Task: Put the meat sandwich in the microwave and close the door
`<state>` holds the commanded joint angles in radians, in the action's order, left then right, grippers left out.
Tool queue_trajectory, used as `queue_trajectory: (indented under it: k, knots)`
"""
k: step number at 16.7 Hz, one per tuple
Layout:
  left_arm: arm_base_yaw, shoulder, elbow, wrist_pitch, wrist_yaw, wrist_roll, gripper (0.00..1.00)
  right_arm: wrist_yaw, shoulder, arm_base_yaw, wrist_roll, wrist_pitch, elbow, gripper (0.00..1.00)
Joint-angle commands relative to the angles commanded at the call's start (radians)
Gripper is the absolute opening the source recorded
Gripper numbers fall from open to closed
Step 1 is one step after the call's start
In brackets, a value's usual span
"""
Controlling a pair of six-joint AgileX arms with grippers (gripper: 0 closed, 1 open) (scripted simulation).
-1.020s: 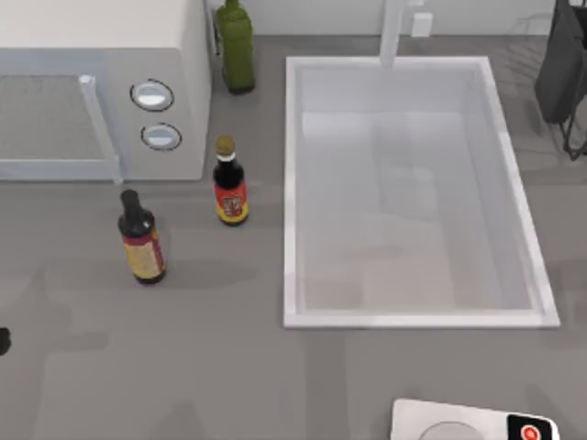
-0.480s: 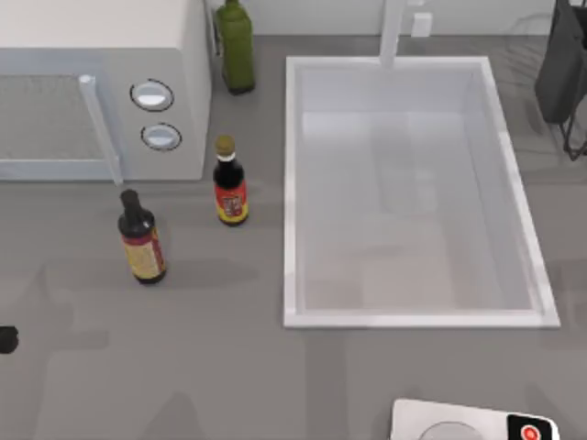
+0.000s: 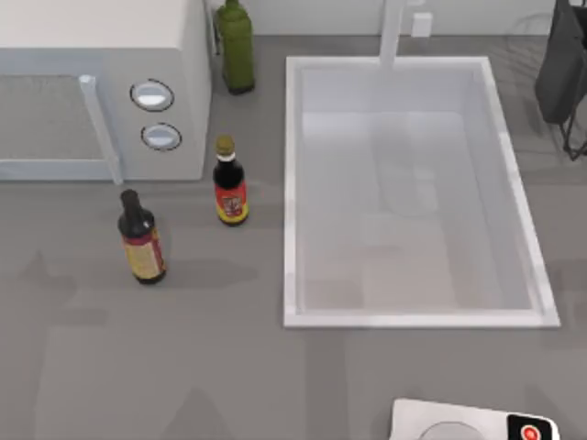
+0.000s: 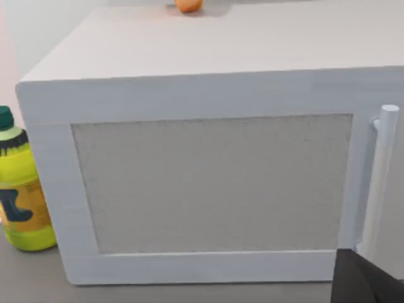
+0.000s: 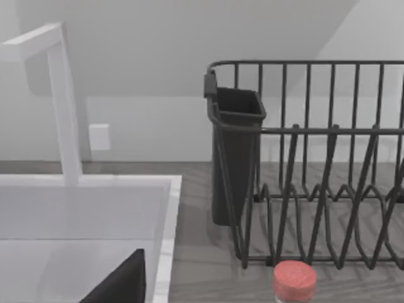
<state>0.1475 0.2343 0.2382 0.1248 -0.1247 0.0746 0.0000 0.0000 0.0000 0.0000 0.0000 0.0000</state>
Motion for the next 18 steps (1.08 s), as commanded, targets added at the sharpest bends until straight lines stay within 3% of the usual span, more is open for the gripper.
queue_trajectory:
  k: [18]
  knots:
    - [0.168,1.135,0.739,0.23,-0.107,0.169,0.0,0.0,0.0,0.0,0.0,0.0,0.0,1.0]
